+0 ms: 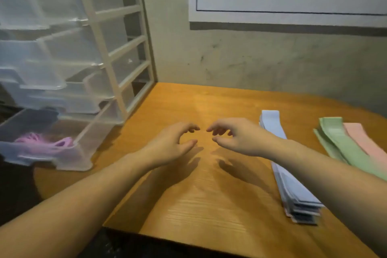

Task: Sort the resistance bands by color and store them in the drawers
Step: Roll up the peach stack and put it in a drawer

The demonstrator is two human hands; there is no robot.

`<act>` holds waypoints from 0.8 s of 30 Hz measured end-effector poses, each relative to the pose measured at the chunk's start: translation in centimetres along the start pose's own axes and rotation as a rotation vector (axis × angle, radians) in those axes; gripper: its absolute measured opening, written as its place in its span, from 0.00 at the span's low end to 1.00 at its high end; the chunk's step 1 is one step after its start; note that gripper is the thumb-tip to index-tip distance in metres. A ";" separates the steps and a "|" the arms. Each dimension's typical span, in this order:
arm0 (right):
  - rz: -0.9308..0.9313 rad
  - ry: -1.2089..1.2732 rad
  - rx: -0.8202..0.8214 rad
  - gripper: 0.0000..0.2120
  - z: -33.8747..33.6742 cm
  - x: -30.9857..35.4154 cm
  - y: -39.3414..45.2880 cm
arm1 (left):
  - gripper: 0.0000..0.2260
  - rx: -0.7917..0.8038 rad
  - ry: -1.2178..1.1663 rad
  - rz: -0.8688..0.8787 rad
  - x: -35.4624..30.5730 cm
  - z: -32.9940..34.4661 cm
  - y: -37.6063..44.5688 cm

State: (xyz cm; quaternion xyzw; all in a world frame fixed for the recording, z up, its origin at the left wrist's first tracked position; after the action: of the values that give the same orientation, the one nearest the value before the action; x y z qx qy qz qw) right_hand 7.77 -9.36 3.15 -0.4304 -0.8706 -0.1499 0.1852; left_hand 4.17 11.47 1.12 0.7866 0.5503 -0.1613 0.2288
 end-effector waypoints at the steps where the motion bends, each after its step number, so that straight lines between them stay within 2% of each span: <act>1: 0.029 -0.001 -0.008 0.13 -0.5 -1.5 -1.3 | 0.17 0.009 -0.031 0.030 -1.0 1.6 0.9; 9: 0.257 0.002 -0.170 0.11 -4.9 -11.2 -10.6 | 0.15 0.007 -0.141 0.199 -8.4 11.1 6.5; 16: 0.411 -0.009 -0.308 0.09 -9.0 -16.9 -17.1 | 0.13 0.067 -0.161 0.391 -16.4 14.6 12.1; 21: 0.595 0.043 -0.488 0.08 -11.6 -21.5 -22.0 | 0.13 0.090 -0.125 0.495 -21.6 16.7 15.7; 24: 0.758 0.077 -0.465 0.09 -12.1 -24.3 -25.1 | 0.13 0.124 -0.045 0.536 -24.7 17.9 18.1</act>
State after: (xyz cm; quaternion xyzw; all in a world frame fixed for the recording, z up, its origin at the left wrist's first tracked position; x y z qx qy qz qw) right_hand 3.55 -45.98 0.33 -0.7434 -0.5870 -0.2791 0.1576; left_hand 12.67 -22.92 1.83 0.9128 0.3064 -0.1461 0.2269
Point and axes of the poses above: each hand's wrist, its own y-axis towards the middle knuckle, its own z-axis out of the palm, x = y × z, the point moved 2 cm from there along y, towards the middle knuckle, and after that the axes turned 2 degrees about -x, right-handed, at the moved point
